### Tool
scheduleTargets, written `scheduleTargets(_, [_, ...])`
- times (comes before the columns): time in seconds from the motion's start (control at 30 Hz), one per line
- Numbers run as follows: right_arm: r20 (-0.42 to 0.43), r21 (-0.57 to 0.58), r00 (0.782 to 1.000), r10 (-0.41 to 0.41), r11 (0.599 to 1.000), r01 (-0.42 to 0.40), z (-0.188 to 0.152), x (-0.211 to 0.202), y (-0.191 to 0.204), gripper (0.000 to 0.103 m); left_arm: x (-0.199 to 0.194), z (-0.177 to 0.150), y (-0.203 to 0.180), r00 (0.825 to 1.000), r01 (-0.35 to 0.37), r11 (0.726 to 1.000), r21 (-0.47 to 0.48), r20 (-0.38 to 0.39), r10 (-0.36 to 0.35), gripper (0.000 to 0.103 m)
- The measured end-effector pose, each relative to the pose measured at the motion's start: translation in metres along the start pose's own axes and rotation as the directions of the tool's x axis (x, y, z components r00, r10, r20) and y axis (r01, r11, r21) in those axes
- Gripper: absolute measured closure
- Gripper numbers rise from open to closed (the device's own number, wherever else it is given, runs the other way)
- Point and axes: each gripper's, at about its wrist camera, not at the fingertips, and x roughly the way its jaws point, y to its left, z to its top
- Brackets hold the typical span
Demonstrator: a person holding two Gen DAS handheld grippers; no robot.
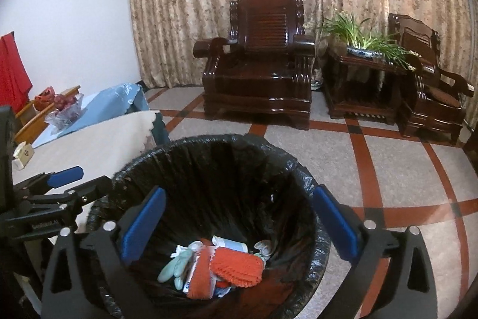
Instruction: Collect trash
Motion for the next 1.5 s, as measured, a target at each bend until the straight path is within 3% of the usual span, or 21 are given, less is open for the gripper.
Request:
scheduleTargets(0.27, [0.035, -0.033, 0.997, 0.066, 0.997, -0.065, 0.009, -0.038, 0.023, 0.006, -0.052, 0.001, 0.007, 0.998, -0.043, 0.999, 0.012, 0.050, 0.043, 0.009])
scheduleTargets(0.73, [0.048, -0.072, 0.989, 0.141, 0.988, -0.137, 0.008, -0.094, 0.063, 0.006, -0.132, -0.015, 0.014, 0.991, -0.115, 0.993, 0.003, 0.066, 0.115, 0.006])
scheduleTargets(1.5, [0.100, -0.154, 0.975, 0.199, 0.971, -0.182, 0.008, -0.148, 0.101, 0.006, -0.217, -0.025, 0.017, 0.968, -0.158, 0.987, -0.033, 0.191, 0.162, 0.006])
